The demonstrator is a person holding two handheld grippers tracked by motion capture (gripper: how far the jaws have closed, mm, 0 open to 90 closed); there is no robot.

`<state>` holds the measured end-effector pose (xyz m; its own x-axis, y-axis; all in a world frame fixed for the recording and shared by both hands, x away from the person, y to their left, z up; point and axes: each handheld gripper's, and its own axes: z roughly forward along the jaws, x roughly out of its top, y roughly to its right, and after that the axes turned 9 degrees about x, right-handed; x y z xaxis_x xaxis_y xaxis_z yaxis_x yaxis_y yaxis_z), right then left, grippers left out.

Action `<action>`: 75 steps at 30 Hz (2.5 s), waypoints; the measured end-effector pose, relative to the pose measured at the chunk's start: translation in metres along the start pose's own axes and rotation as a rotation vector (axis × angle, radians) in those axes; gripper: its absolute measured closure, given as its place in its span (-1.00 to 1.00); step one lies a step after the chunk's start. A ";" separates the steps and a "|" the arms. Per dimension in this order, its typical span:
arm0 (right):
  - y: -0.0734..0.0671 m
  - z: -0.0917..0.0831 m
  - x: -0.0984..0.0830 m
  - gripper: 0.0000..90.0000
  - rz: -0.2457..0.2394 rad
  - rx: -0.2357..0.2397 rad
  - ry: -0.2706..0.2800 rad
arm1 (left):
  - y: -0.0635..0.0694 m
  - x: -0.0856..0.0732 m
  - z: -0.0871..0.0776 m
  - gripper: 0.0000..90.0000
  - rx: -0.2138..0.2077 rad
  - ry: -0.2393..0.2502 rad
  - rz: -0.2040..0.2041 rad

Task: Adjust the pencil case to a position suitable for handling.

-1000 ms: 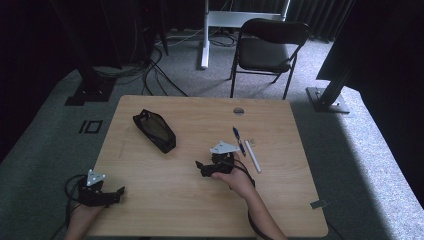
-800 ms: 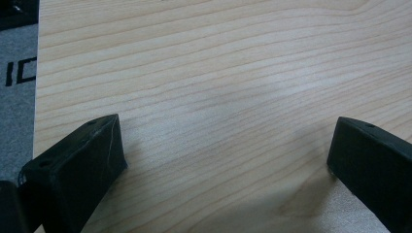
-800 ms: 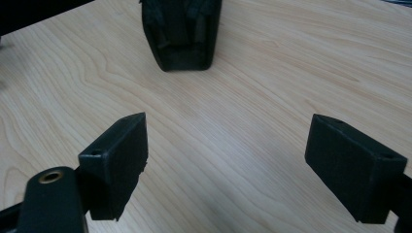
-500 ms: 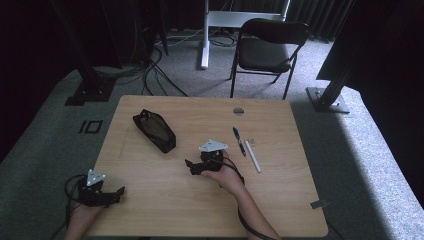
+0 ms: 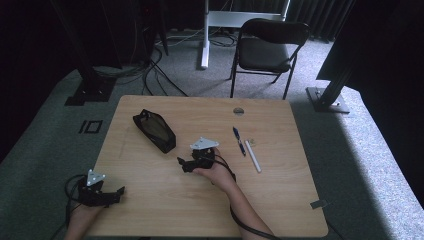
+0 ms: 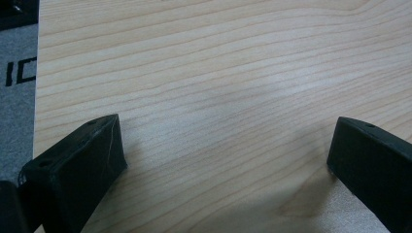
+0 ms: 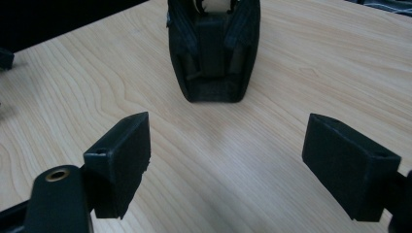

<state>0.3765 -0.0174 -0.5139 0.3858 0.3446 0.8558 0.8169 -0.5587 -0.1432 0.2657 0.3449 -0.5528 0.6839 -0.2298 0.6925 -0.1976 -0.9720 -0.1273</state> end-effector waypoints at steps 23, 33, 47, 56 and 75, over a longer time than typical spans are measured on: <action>-0.009 0.035 0.021 -0.55 -0.030 0.013 0.015 | 0.000 0.000 0.000 -0.99 0.000 0.000 0.000; -0.009 0.044 0.032 -0.24 -0.047 -0.034 0.053 | 0.000 0.000 0.000 -0.99 -0.002 0.000 0.002; -0.007 0.056 0.037 0.27 -0.033 -0.059 0.037 | 0.000 0.000 0.000 -0.99 -0.004 0.001 0.003; -0.007 0.060 0.041 0.61 -0.053 -0.043 -0.001 | 0.000 0.000 0.000 -0.99 -0.004 0.001 0.003; -0.004 0.047 0.033 0.63 -0.045 -0.028 -0.006 | 0.000 0.000 0.000 -0.99 -0.003 0.001 0.003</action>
<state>0.4059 0.0314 -0.5085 0.3515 0.3744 0.8580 0.8214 -0.5631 -0.0908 0.2658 0.3452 -0.5528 0.6828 -0.2330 0.6925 -0.2023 -0.9710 -0.1272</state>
